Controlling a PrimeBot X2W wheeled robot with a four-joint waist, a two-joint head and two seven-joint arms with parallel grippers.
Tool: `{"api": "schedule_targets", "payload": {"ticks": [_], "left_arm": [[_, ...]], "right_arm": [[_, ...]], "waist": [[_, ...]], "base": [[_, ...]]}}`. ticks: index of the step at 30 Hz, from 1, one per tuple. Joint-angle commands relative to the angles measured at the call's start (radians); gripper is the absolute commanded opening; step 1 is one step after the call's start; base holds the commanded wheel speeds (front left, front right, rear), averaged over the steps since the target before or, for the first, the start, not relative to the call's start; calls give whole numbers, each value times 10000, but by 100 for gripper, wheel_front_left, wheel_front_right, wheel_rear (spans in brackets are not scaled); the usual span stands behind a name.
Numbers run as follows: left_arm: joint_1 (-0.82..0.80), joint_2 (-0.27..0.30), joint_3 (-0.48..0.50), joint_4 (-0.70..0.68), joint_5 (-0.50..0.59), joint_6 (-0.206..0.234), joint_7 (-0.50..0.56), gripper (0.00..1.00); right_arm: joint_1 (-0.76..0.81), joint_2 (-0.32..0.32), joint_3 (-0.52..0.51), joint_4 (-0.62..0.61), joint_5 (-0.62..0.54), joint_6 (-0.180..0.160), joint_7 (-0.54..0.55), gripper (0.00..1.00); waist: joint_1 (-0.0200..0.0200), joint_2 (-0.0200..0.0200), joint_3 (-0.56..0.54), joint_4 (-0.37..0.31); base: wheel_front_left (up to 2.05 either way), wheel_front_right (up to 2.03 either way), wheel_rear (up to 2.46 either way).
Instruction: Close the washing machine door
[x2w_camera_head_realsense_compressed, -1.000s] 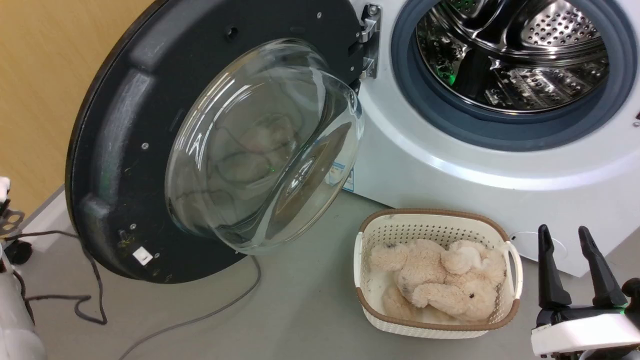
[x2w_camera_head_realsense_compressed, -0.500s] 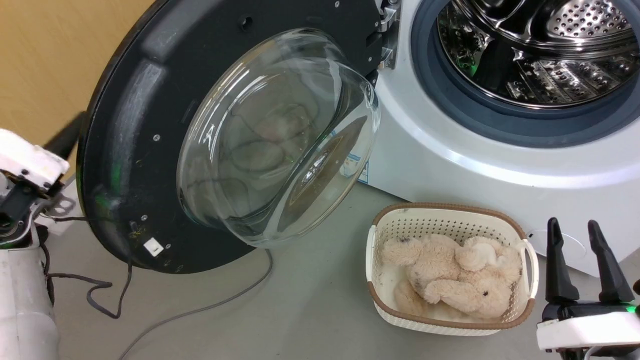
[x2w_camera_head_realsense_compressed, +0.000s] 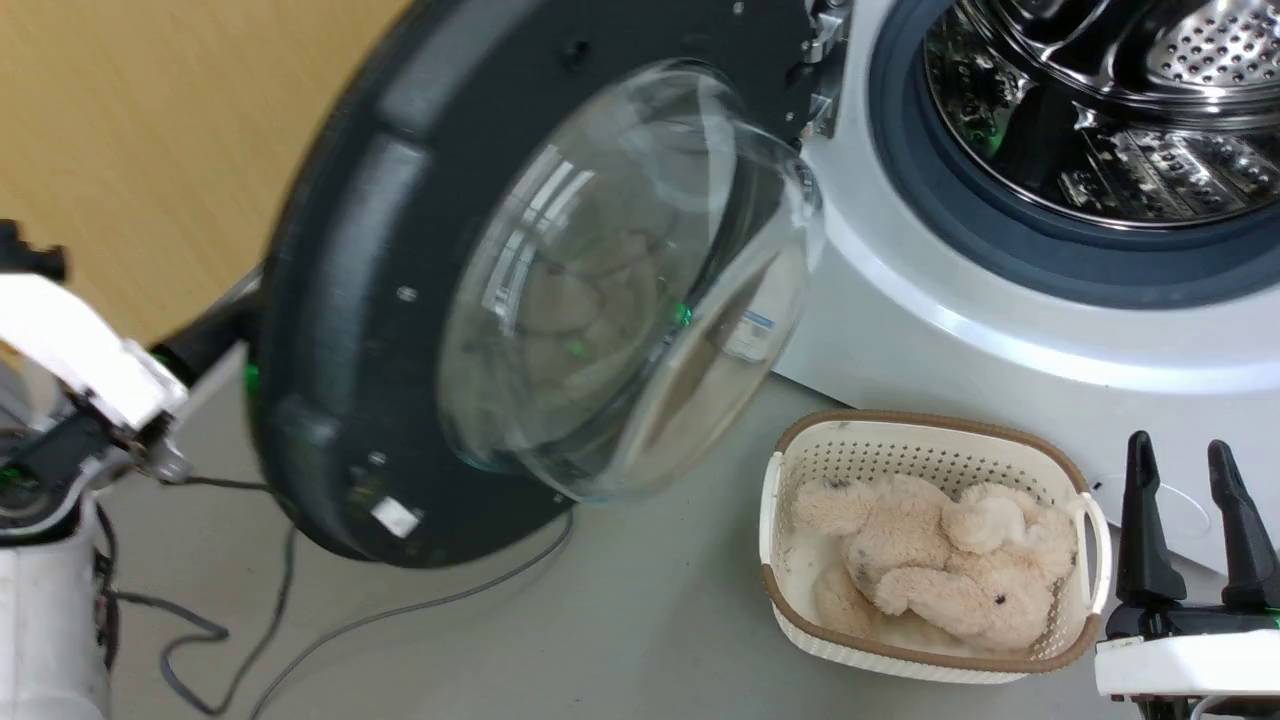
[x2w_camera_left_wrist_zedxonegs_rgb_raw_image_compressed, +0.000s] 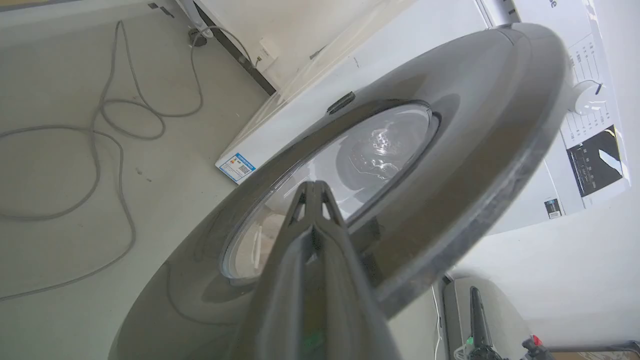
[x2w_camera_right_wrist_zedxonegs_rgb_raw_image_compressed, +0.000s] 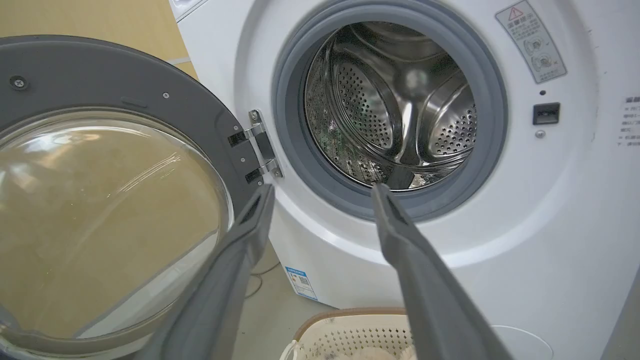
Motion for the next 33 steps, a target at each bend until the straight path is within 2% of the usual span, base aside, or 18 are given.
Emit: {"api": "schedule_targets", "payload": {"ticks": [1, 12, 19, 21, 33], "left_arm": [[173, -24, -171, -161, -352, -100, 196, 0], [1692, -504, -1794, -3214, -1419, -116, 267, 0], [1840, -767, -2981, -4181, -1558, -117, 123, 0], [1628, -1206, -3621, -4437, -1831, -117, -420, 0], [1059, -1704, -4814, -3998, -1970, -117, -1842, 0]], "right_arm": [[-26, 35, -48, -52, 157, 8, -93, 100], [31, 36, -107, -104, 128, 8, -124, 100], [-80, 36, 3, -111, 121, 8, -124, 100], [-240, 36, 18, -120, 132, 8, -124, 100], [-508, 36, -153, -93, 218, 8, -124, 100]], "waist": [[-1, 0, -24, 38], [-1, 0, -91, -378], [-1, 0, -24, -1018], [-1, 0, 139, -1937], [-1, 0, 613, -4036]], "base": [[0, 0, 0], [0, 0, 0], [0, 0, 0], [0, 0, 0], [0, 0, 0]]}}
